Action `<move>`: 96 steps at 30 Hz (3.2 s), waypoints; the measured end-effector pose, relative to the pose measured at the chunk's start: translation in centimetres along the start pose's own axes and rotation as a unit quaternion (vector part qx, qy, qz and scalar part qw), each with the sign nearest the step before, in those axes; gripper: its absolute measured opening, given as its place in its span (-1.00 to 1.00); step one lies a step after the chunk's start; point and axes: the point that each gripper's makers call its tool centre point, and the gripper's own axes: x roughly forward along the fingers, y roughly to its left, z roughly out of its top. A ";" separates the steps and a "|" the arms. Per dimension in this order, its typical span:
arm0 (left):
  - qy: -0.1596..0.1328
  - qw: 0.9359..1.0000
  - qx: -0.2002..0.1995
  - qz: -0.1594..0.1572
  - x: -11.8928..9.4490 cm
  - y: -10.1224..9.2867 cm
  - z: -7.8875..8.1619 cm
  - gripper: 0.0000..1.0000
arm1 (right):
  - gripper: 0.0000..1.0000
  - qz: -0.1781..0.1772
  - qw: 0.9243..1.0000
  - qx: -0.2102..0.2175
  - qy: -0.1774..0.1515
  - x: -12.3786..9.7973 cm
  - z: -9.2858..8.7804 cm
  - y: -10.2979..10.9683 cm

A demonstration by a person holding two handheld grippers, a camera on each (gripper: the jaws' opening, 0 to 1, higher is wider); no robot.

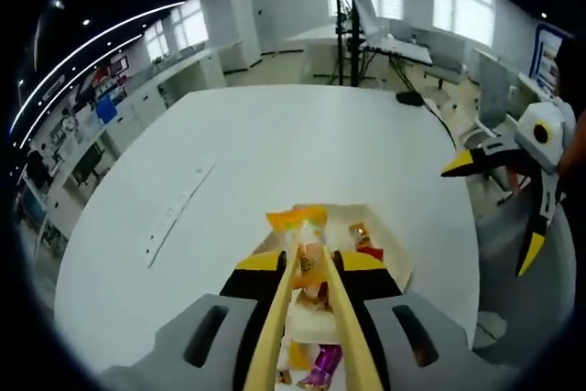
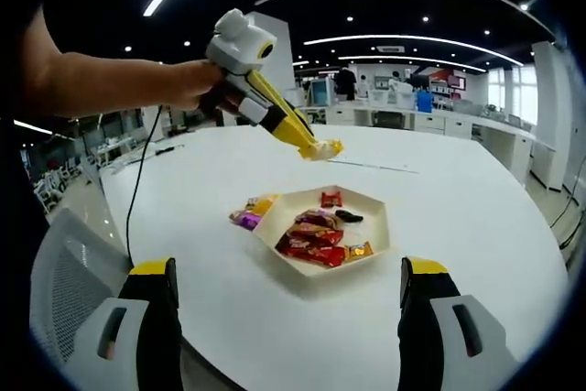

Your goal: Place the target food into the container with the food tongs after gripping and lifting it, then release it inside without dropping or visibly crushing the food.

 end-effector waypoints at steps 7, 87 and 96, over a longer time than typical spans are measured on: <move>-0.030 0.999 0.017 -0.023 0.4 -1.1 1.5 -0.50 | 0.97 0.001 1.000 -0.001 0.001 0.0 0.0 0.1; 0.019 0.999 0.004 -0.043 -1.4 -1.4 -17.3 -0.47 | 0.99 0.017 0.999 -0.017 -0.025 0.1 1.0 0.6; 0.030 0.998 -0.011 -0.054 -1.3 -2.7 -18.0 -0.48 | 0.99 0.021 0.999 -0.015 -0.021 0.2 0.7 0.8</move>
